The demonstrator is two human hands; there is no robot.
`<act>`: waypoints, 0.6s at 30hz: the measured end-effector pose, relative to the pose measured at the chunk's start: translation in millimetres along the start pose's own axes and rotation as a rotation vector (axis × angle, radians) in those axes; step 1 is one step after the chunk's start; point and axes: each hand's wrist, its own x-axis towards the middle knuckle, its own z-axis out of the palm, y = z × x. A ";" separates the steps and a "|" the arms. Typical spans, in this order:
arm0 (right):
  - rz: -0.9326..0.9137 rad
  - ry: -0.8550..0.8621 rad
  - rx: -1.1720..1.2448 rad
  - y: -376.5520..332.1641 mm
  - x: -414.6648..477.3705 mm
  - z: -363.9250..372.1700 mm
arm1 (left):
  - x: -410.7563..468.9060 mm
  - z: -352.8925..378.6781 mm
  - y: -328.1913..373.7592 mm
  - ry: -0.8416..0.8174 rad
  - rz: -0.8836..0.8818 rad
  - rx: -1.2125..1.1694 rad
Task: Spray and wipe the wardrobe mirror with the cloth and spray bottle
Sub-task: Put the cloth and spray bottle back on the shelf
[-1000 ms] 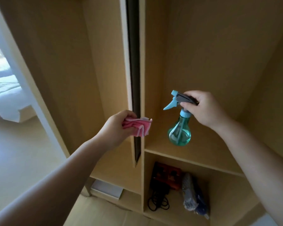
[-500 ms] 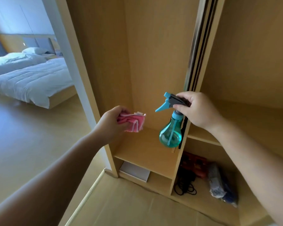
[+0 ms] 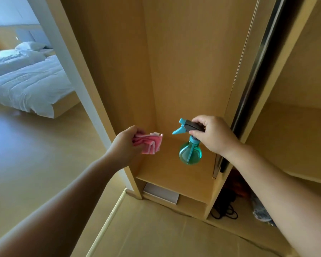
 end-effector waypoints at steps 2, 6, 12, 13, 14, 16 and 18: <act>0.039 0.004 -0.018 5.6 6.5 10.1 | 14.9 6.7 -12.7 -0.032 0.002 -0.012; 0.115 0.014 -0.042 13.4 15.5 35.2 | 46.3 22.7 -45.9 -0.109 0.029 -0.040; 0.299 0.060 -0.098 18.6 18.7 86.9 | 96.0 39.9 -112.2 -0.237 0.113 -0.091; 0.330 0.070 -0.115 19.4 18.5 96.8 | 103.8 41.9 -125.2 -0.260 0.131 -0.099; 0.358 0.078 -0.138 20.4 17.8 107.4 | 109.5 44.4 -139.4 -0.283 0.144 -0.106; 0.420 0.107 -0.170 24.4 14.6 128.8 | 116.9 52.6 -167.6 -0.330 0.172 -0.114; 0.468 0.124 -0.183 32.1 9.2 152.6 | 118.8 64.9 -195.8 -0.363 0.195 -0.117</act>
